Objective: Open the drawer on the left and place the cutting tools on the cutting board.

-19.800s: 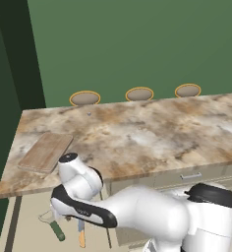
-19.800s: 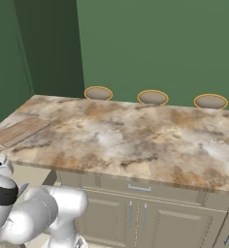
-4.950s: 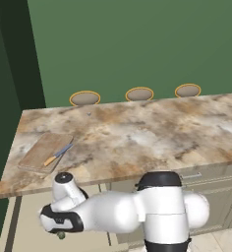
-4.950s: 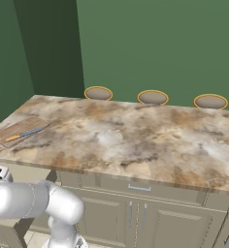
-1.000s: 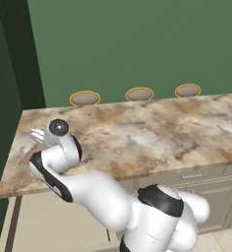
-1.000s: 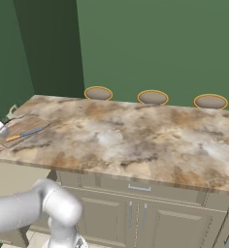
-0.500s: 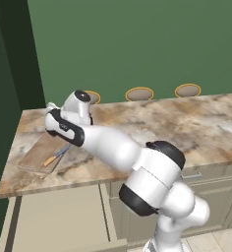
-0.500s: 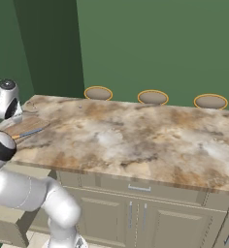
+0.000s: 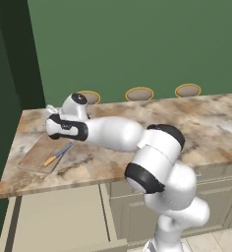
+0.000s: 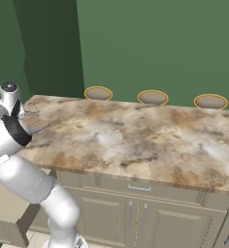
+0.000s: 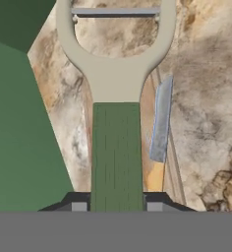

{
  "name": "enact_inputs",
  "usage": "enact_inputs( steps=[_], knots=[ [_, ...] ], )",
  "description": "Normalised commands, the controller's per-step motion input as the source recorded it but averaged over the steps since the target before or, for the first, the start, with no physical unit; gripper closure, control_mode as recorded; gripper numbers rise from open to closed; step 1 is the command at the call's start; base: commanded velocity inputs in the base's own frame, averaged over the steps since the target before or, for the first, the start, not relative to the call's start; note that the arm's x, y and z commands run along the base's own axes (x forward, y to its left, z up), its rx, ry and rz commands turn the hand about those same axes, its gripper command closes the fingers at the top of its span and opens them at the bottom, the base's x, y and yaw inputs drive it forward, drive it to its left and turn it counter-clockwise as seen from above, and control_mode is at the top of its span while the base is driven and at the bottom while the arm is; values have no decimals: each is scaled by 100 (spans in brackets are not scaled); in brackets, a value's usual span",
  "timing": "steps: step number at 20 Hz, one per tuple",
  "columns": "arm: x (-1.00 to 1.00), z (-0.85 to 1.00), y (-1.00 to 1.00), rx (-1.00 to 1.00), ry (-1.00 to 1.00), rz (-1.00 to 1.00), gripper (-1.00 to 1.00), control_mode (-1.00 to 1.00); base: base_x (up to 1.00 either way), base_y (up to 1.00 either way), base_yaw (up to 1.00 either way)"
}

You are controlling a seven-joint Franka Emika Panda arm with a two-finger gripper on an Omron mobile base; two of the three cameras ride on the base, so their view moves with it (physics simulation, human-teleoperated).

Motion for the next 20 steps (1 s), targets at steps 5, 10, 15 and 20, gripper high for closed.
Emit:
enact_inputs(
  steps=[5, 10, 15, 20],
  knots=[
    [26, -1, 25, -5, 0, 0, 100, -100, 0, 0, 0],
    [27, 0, 30, -4, 6, 0, 100, -100, 0, 0, 0],
    [24, 0, 26, -7, 13, 0, 100, -100, 0, 0, 0],
    [21, -1, 27, -9, 13, 0, 100, -100, 0, 0, 0]
  ],
)
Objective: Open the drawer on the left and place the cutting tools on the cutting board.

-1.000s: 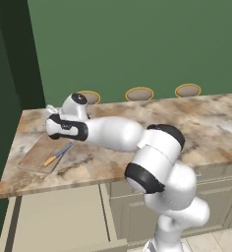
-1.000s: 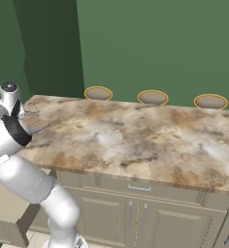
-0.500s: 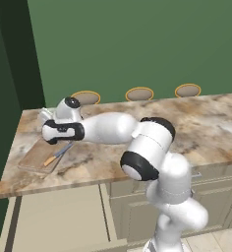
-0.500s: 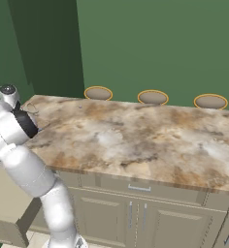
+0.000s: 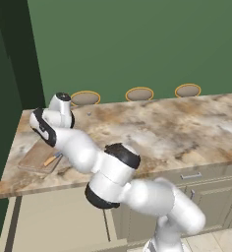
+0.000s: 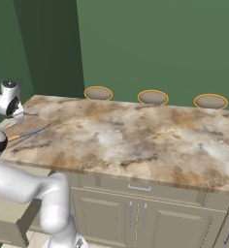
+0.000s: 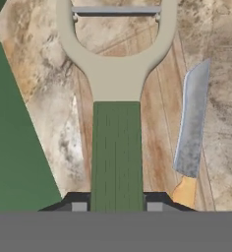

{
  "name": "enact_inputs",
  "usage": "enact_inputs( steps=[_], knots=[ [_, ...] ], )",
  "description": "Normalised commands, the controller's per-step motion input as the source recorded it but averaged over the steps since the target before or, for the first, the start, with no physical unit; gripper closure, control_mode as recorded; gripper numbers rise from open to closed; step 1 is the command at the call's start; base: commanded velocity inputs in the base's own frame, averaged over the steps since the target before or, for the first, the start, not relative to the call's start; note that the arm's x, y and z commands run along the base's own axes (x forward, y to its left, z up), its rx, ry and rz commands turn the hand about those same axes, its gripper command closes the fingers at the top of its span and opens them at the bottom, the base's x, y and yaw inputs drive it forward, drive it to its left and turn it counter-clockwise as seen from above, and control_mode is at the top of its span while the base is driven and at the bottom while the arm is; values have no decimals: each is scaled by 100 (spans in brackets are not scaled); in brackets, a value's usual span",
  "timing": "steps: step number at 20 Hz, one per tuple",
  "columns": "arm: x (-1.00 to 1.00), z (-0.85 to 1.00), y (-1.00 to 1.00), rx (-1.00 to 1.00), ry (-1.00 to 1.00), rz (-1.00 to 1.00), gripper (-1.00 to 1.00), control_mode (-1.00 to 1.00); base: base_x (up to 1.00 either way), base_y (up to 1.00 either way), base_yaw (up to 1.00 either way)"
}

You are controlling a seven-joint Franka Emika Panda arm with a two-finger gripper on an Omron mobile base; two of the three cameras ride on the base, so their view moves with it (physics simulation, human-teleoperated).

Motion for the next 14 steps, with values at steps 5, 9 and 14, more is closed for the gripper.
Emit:
enact_inputs(
  steps=[5, 9, 14],
  knots=[
    [7, -8, 27, -13, 8, 0, 100, -100, 0, 0, 0],
    [5, -17, 5, -11, 0, 0, 100, -100, 0, 0, 0],
    [0, -44, 0, -13, 0, 0, 100, -100, 0, 0, 0]
  ],
)
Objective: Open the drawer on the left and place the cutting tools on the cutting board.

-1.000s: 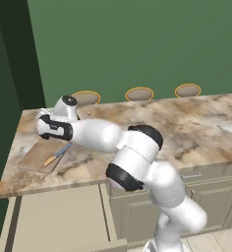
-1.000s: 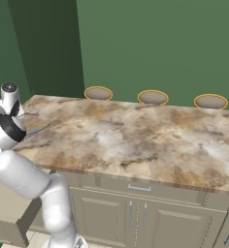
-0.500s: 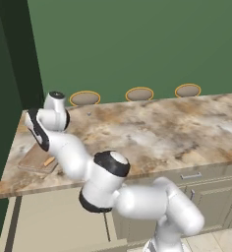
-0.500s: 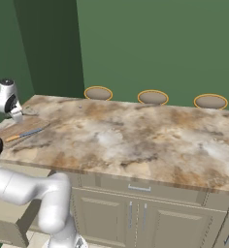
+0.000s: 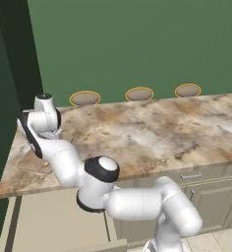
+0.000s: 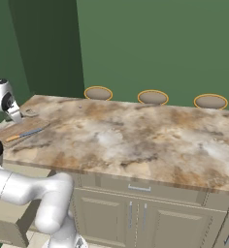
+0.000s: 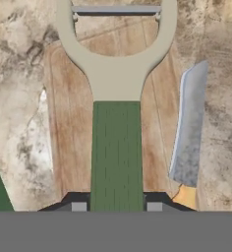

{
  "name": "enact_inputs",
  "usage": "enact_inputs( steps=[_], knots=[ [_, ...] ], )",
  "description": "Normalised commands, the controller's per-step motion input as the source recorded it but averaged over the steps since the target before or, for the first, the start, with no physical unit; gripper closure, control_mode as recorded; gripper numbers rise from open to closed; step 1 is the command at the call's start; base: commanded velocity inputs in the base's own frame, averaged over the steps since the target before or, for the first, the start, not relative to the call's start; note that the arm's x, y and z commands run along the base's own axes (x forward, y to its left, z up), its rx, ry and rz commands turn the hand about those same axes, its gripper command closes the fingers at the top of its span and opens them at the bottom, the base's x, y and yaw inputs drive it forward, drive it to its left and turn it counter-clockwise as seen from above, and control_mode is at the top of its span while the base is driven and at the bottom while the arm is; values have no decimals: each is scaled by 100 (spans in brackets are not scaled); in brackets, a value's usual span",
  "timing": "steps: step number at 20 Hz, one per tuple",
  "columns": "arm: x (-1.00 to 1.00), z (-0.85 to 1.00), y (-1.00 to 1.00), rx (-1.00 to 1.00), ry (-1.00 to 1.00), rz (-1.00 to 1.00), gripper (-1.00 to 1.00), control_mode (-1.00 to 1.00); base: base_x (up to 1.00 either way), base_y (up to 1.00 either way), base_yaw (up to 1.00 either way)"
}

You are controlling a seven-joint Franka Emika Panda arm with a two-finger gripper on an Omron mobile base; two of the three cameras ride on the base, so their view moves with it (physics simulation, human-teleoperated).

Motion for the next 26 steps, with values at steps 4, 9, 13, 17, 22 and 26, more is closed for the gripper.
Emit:
enact_inputs(
  steps=[4, 9, 13, 17, 22, 26],
  knots=[
    [0, -42, 1, -8, 0, 0, 100, -100, 0, 0, 0],
    [3, -28, 11, -3, 0, 0, 100, -100, 0, 0, 0],
    [13, -28, 17, -3, 0, 0, 100, -100, 0, 0, 0],
    [23, -24, 21, -2, 0, 0, 100, -100, 0, 0, 0],
    [25, -9, 14, 0, 0, 0, -100, -100, 0, 0, 0],
    [10, 0, 0, 0, 0, 0, -100, -100, 0, 0, 0]
  ],
)
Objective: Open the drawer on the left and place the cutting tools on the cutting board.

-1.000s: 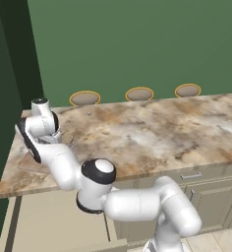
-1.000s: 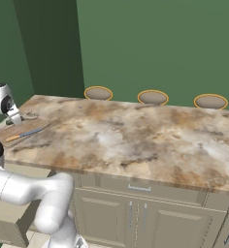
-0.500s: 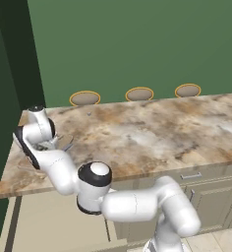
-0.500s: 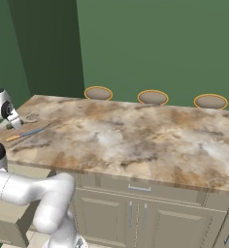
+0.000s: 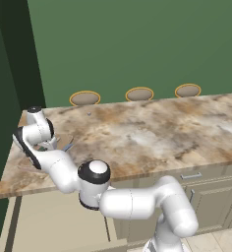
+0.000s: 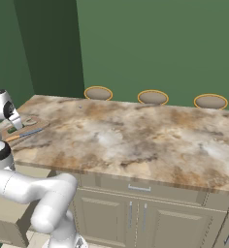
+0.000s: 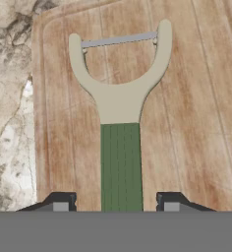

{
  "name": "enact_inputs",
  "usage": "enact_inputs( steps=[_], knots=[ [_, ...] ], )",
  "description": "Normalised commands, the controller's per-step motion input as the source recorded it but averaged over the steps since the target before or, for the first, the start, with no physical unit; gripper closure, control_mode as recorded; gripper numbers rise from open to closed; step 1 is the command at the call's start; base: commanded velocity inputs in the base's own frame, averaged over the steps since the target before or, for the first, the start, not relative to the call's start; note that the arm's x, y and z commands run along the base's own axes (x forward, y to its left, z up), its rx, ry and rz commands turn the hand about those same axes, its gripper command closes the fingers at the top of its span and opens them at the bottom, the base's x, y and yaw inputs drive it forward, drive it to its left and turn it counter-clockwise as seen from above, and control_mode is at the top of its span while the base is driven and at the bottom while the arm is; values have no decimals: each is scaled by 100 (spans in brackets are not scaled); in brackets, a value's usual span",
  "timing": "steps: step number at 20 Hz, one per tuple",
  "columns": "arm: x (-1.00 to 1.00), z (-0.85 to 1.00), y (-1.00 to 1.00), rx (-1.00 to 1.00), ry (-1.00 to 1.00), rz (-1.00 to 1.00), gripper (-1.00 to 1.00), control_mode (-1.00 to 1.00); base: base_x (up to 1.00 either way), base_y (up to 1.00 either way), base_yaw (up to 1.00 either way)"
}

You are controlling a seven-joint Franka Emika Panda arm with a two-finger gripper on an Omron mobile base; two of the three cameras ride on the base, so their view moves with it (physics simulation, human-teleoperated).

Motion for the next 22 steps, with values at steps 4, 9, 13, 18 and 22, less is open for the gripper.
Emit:
enact_inputs(
  steps=[4, 9, 13, 18, 22],
  knots=[
    [4, 3, 0, 1, 0, 0, -100, -100, 0, 0, 0],
    [-48, 29, -81, 4, -4, -1, -100, -100, 0, 0, 0],
    [-83, 19, -100, 1, -15, 0, -100, -100, 0, 0, 0],
    [-84, 0, -100, 0, -15, 0, -100, -100, 0, 0, 0],
    [-80, 0, -100, 0, -14, 0, -100, -100, 0, 0, 0]
  ],
)
